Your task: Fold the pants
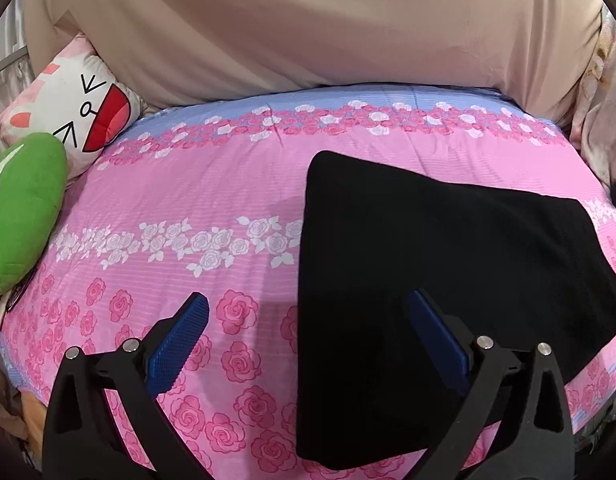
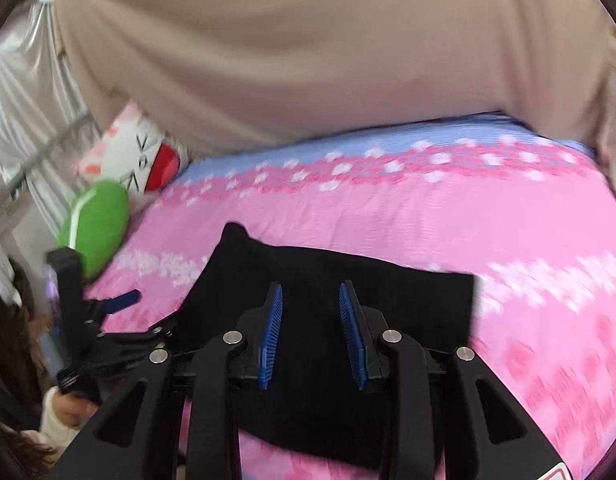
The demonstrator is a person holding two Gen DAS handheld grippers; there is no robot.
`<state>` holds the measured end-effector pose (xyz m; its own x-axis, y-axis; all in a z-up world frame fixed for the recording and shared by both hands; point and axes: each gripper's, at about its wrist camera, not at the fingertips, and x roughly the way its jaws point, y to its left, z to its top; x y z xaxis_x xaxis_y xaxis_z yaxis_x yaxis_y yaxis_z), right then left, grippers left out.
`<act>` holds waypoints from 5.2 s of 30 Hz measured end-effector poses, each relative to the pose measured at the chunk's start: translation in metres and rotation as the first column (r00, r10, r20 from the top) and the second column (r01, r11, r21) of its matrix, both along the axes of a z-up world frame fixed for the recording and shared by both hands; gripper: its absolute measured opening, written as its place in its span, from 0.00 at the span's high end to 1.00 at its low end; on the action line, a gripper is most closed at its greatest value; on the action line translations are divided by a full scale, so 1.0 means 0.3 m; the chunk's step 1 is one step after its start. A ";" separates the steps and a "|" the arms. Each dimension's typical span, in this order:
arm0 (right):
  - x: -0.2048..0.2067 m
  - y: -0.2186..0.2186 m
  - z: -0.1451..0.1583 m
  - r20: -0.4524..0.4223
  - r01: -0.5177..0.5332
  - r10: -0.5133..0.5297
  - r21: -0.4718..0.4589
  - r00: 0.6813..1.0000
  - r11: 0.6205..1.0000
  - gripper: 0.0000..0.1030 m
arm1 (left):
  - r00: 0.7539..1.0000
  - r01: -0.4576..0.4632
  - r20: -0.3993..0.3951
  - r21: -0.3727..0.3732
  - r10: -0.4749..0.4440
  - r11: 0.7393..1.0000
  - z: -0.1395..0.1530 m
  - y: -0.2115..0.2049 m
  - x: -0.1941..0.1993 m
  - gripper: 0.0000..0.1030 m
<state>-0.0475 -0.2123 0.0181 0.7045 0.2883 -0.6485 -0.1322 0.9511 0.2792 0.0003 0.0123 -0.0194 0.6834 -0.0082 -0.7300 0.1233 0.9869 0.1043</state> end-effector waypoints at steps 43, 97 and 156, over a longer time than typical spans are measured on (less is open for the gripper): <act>-0.221 -0.186 -0.099 -0.111 0.254 -0.251 0.014 0.962 0.967 0.43 | 0.986 0.041 -0.146 -0.238 -0.077 0.970 -0.049 0.164 -0.051 0.05; -0.309 -0.287 -0.303 -0.264 0.212 -0.095 0.461 0.960 0.862 0.13 | 0.903 -0.025 -0.364 -0.577 -0.229 0.817 -0.184 0.119 0.019 0.05; -0.512 -0.121 -0.007 0.047 0.025 -0.042 0.322 0.998 0.946 0.62 | 0.956 0.279 0.034 -0.429 -0.293 0.859 0.193 0.109 -0.321 0.74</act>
<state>-0.2011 -0.2486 0.0160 0.7479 0.4507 -0.4873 -0.1243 0.8163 0.5642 -0.0960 0.0449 0.0386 0.5804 -0.5137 -0.6319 0.4028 0.8555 -0.3254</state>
